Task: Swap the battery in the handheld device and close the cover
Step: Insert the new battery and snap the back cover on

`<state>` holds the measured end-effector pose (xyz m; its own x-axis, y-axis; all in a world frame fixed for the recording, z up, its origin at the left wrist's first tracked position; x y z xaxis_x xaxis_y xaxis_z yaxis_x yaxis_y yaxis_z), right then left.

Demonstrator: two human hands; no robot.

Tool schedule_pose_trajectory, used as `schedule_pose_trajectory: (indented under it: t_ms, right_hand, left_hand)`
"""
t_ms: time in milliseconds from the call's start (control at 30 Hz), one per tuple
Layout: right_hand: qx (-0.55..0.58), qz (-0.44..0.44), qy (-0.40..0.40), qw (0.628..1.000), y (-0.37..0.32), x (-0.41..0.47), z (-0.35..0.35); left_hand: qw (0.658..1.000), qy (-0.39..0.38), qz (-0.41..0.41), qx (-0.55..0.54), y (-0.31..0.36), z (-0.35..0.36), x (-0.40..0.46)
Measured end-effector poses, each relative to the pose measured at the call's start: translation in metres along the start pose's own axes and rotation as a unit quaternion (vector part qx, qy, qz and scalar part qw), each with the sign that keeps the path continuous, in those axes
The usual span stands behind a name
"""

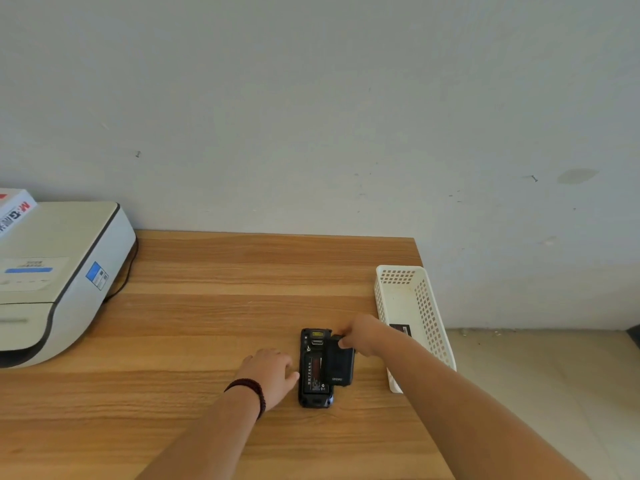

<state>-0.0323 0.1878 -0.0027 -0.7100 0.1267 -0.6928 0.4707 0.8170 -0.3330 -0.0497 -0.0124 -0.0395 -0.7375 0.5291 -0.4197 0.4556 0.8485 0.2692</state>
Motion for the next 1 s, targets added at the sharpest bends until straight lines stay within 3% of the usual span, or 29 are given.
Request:
schedule_pose_trajectory:
  t_ms: [467,1000]
  right_hand:
    - [0.063,-0.021,0.011,0.998,-0.007,0.018,0.034]
    - [0.024,-0.052,0.026,0.998,-0.013,0.024,0.043]
  left_hand:
    - [0.999,-0.03,-0.017,-0.007,-0.001,0.009,0.005]
    - [0.999,-0.042,-0.025,-0.021,0.008,0.009,0.014]
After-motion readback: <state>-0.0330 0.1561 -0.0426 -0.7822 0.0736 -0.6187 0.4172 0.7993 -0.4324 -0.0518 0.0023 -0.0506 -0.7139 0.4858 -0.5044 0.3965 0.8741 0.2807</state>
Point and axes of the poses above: each hand's wrist, its own x-axis towards the middle knuckle, its own z-axis out of the palm, y = z × x, the point moved 4 cm from there along x, towards the middle knuckle, and after that the axes turned 2 degrees about y, right-handed, at the moved point
